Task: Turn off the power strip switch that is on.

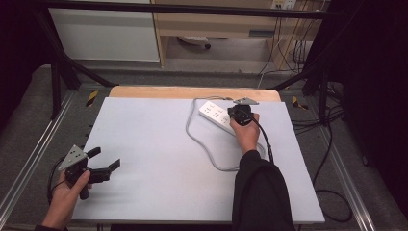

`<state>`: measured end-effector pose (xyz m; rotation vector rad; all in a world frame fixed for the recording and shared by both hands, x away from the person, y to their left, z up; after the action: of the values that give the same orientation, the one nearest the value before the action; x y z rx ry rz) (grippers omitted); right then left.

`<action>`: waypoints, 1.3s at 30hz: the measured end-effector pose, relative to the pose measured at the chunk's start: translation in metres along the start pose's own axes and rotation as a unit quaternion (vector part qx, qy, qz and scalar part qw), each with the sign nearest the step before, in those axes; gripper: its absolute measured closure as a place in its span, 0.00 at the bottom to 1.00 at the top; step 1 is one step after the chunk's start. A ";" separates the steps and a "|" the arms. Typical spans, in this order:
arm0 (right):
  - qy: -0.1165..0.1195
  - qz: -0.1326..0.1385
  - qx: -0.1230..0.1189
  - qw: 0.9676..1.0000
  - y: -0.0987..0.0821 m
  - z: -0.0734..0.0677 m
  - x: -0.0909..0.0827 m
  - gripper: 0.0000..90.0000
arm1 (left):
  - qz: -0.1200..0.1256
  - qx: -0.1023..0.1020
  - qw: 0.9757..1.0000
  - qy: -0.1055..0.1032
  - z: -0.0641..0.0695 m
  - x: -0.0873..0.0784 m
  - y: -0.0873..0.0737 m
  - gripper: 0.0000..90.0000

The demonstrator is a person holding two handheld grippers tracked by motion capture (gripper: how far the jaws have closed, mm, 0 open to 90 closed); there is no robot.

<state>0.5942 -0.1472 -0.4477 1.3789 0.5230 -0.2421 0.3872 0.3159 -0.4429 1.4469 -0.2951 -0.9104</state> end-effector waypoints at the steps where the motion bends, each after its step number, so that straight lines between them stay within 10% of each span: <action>1: 0.001 0.001 0.000 1.000 0.000 0.001 -0.002 1.00 | 0.000 0.000 1.000 0.000 0.000 0.000 0.000 0.05; 12: 0.021 0.011 0.006 1.000 0.005 0.002 -0.021 0.97 | 0.001 -0.002 1.000 0.005 -0.001 -0.003 0.000 0.06; 39: 0.054 0.030 0.049 0.997 -0.008 0.020 -0.098 0.39 | 0.002 -0.010 1.000 0.010 0.000 -0.010 -0.003 0.06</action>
<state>0.5106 -0.1818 -0.4049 1.5072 0.5636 -0.1472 0.3802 0.3231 -0.4423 1.4353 -0.2722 -0.8933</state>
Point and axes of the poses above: each handheld gripper's, and its own axes: x roughly forward along the jaws, y roughly out of its top, z roughly to its right, the point moved 5 cm from there along x, roughly forward along the jaws, and after that the axes turned 12 degrees about -y, right-handed, at the moved point
